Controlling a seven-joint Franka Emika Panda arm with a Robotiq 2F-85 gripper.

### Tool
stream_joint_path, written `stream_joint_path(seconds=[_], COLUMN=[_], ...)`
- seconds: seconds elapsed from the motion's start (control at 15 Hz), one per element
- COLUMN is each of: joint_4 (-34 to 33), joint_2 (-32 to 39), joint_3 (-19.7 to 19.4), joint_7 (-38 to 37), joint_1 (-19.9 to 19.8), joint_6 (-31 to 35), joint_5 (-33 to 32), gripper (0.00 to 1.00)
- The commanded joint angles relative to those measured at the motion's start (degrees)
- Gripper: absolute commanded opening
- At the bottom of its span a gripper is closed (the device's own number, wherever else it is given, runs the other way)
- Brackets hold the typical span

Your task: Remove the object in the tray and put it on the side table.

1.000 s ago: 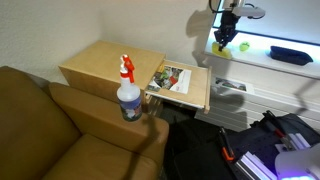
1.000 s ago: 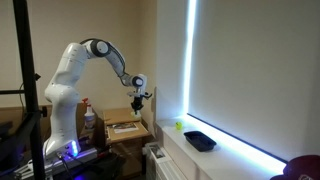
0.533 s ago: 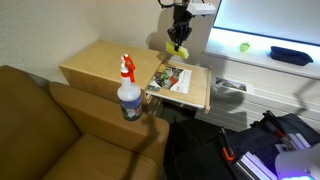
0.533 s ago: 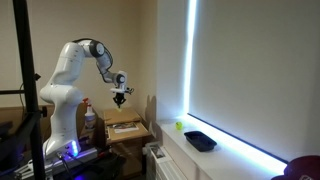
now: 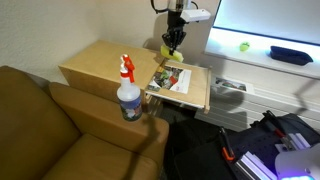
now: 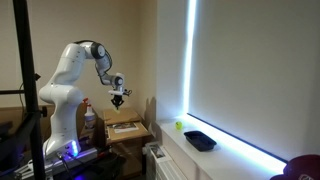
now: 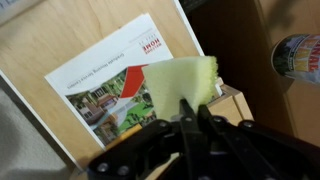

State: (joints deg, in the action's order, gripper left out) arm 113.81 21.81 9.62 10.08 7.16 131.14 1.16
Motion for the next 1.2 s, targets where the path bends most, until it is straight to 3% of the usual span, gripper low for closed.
stream_joint_path(seconds=[0.0, 0.2, 0.33, 0.4, 0.6, 0.67, 1.13], joint_4=[-8.32, -17.73, -23.11, -16.99, -21.86, -21.83, -24.03], joint_2=[9.54, 17.5, 21.79, 17.1, 21.45, 21.8, 25.65], joint_3=[0.79, -1.18, -1.51, -0.45, -1.03, -1.11, -3.42], joint_7=[-2.37, -5.64, -6.83, -6.28, -6.43, -6.35, -9.45], joint_1=[5.1, 9.83, 10.61, 10.01, 10.4, 10.29, 12.32], joint_6=[8.05, 11.09, 9.84, 10.52, 10.58, 11.63, 22.67], joint_5=[-4.43, -9.71, -9.76, -8.89, -8.92, -8.95, -9.99], gripper=[0.02, 0.02, 0.02, 0.08, 0.08, 0.02, 0.02])
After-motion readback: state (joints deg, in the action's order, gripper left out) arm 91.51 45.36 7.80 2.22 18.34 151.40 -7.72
